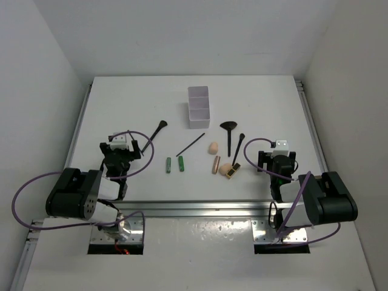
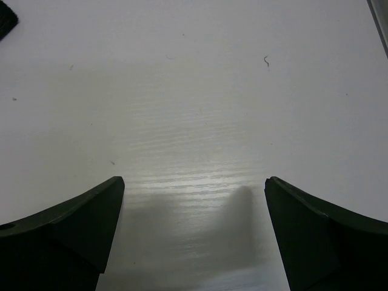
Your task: Organize the makeup
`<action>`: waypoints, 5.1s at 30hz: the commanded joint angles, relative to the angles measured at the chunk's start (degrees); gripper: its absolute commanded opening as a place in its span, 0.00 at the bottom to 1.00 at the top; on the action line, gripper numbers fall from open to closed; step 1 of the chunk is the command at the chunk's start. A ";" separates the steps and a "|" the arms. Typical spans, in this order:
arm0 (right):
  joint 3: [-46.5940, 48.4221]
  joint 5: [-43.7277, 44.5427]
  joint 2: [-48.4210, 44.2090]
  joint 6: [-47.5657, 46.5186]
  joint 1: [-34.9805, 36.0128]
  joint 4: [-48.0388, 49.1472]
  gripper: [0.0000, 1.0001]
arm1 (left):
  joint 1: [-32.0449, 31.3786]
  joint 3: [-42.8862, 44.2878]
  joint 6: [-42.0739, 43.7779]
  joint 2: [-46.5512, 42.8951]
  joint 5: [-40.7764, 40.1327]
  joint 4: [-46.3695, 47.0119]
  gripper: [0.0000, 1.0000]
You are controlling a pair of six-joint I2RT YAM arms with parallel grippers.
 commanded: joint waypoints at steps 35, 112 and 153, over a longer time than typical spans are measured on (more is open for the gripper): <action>52.04 -9.36 -3.10 8.51 -0.87 -89.27 0.77 | 4.06 70.56 -19.64 19.68 10.52 -100.67 0.55; 53.34 -26.59 3.83 13.78 2.20 -79.86 0.70 | -19.94 88.05 3.73 49.75 28.34 -10.76 0.00; 67.32 -25.55 22.82 24.51 3.87 -83.37 0.66 | -14.58 86.38 -0.75 52.48 41.60 -6.19 0.29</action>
